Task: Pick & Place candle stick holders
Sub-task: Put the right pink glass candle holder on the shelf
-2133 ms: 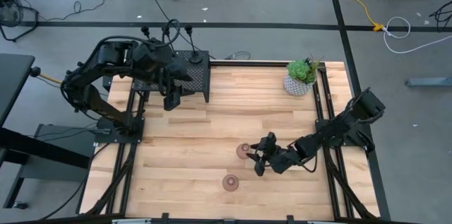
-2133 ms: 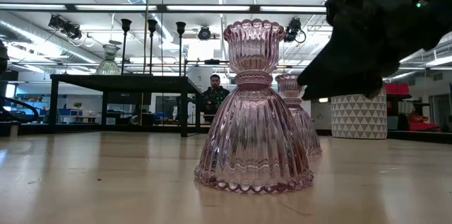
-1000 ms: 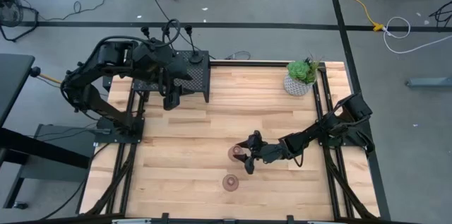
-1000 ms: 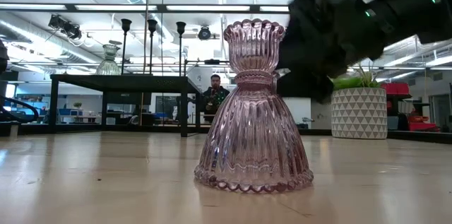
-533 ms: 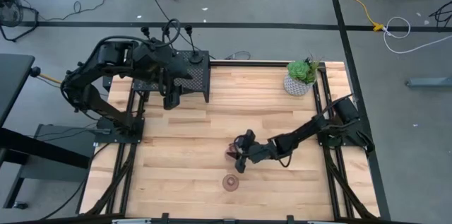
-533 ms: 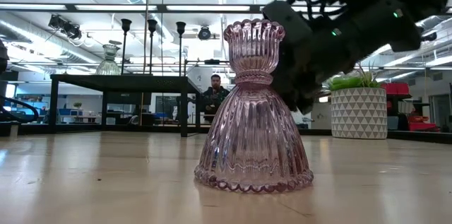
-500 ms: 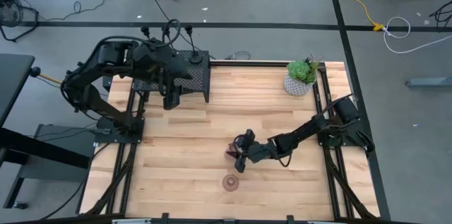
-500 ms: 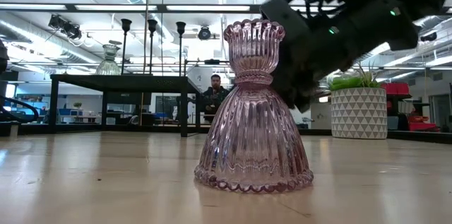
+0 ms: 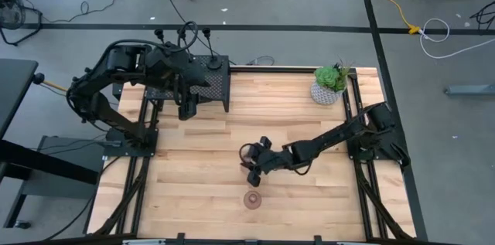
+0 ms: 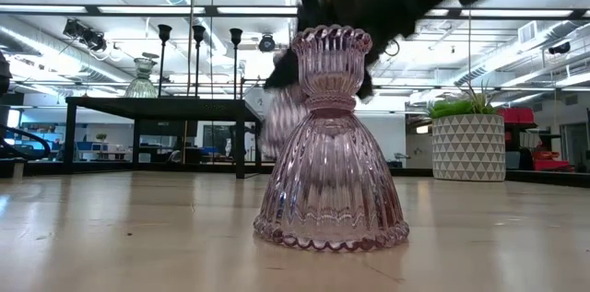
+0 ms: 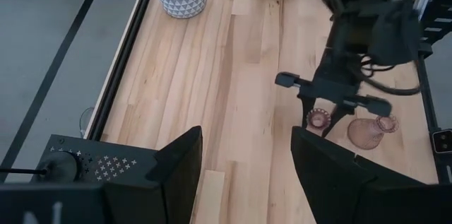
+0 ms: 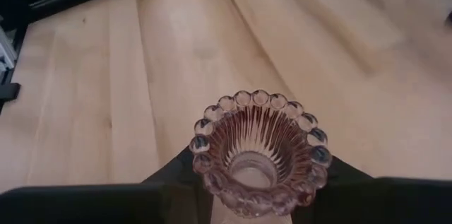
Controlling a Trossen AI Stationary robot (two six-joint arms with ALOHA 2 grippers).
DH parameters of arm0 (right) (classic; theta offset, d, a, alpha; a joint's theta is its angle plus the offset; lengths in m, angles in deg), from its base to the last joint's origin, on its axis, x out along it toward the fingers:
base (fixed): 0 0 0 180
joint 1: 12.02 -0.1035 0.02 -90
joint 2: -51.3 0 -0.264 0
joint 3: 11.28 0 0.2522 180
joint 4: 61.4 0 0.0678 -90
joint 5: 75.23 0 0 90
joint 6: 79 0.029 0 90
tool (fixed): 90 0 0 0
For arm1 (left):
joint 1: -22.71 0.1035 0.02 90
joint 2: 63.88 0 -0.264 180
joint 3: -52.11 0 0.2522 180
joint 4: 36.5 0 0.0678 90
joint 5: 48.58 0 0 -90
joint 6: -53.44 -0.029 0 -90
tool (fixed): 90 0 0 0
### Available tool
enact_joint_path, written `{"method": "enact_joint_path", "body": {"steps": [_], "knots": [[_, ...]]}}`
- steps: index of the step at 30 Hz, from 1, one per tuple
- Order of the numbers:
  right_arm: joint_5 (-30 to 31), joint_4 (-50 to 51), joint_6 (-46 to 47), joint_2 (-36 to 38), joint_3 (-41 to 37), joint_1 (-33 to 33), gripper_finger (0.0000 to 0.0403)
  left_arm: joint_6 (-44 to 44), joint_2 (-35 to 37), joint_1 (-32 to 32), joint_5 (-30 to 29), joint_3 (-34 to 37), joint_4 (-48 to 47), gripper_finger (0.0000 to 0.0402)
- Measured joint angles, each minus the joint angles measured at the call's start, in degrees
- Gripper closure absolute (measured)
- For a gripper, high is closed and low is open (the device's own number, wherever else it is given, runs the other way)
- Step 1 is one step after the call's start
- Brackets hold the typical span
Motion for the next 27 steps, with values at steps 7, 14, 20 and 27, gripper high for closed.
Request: {"method": "enact_joint_path", "body": {"steps": [7, 14, 20, 27], "knots": [[0.21, 13.72, -6.55, 5.82, 8.35, 2.38, 0.0286, 0.04, 0.00, 0.00, 0.00, 0.00, 0.02, 0.0181], [2.99, 19.95, -7.49, 15.65, 9.98, 3.88, 0.0286, 0.09, 0.00, 0.00, 0.00, 0.00, 0.35, 0.0181], [4.86, 21.49, -7.50, 23.30, 9.98, 4.22, 0.0286, 0.13, 0.00, -0.09, 1.76, 0.00, 6.09, 0.0181], [6.14, 18.96, -8.12, 30.29, 9.98, 4.45, 0.0286, 0.11, -0.22, -0.09, 2.81, -0.02, 12.67, 0.0181]]}}
